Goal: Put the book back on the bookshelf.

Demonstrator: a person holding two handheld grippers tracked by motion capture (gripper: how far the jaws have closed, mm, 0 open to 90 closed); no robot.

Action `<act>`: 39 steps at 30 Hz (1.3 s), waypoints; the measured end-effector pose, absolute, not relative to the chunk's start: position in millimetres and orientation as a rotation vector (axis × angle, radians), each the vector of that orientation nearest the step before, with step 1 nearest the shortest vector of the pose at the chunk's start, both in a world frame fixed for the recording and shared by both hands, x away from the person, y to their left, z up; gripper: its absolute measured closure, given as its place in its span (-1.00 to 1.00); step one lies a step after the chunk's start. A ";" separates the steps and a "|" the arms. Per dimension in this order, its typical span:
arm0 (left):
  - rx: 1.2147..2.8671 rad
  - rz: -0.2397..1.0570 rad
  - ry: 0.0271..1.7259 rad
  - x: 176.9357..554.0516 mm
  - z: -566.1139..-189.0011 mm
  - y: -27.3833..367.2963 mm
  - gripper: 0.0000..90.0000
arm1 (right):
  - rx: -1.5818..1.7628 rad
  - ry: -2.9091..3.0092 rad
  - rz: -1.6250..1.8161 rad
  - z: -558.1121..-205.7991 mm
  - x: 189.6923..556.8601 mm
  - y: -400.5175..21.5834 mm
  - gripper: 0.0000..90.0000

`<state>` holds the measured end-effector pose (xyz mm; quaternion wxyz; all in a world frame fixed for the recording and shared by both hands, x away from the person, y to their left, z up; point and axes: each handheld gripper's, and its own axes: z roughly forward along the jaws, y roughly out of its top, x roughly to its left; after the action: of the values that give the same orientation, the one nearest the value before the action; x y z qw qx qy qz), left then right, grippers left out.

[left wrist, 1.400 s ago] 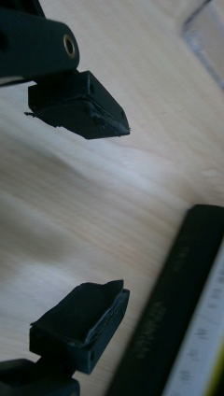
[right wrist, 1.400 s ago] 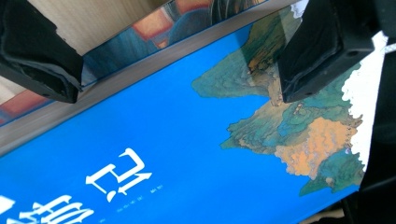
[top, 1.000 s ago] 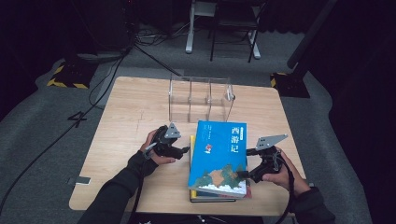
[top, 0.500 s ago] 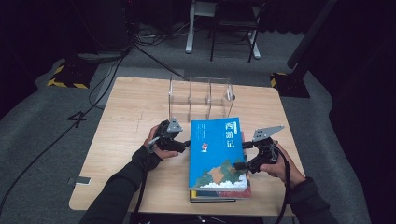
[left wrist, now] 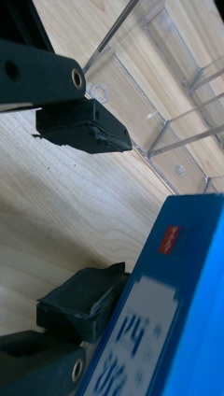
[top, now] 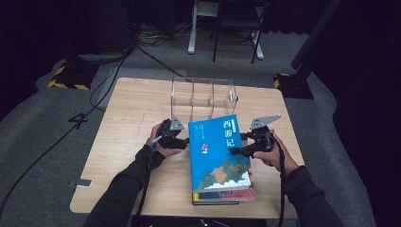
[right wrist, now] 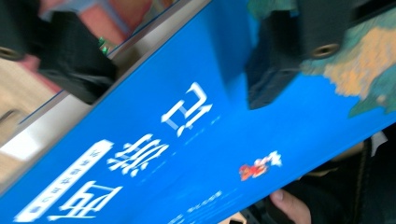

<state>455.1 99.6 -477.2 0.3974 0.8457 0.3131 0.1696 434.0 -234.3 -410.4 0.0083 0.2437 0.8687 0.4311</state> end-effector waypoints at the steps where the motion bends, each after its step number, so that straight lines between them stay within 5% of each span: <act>1: 2.147 0.431 0.784 456.6 -477.2 98.5 -0.25 | 0.749 2.713 1.352 -410.0 435.6 -232.6 -0.26; 8: 2.134 0.349 0.771 470.3 -479.2 96.1 0.17 | 0.731 2.730 1.406 -411.5 449.2 -220.7 -0.09; 13: 2.080 0.293 0.769 478.2 -478.9 97.4 0.37 | 0.696 2.714 1.444 -403.5 454.0 -214.7 0.30; 28: 1.989 0.273 0.676 484.6 -405.0 88.1 0.97 | 0.570 2.516 1.508 -366.3 443.5 -223.9 0.55; 39: 2.029 0.296 0.664 485.0 -367.4 83.5 1.00 | 0.533 2.343 1.463 -344.2 433.0 -217.4 0.62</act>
<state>485.0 83.5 -367.4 0.4734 0.8292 0.2713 0.1212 433.0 -217.4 -344.2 0.1635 0.1870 0.8217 0.5130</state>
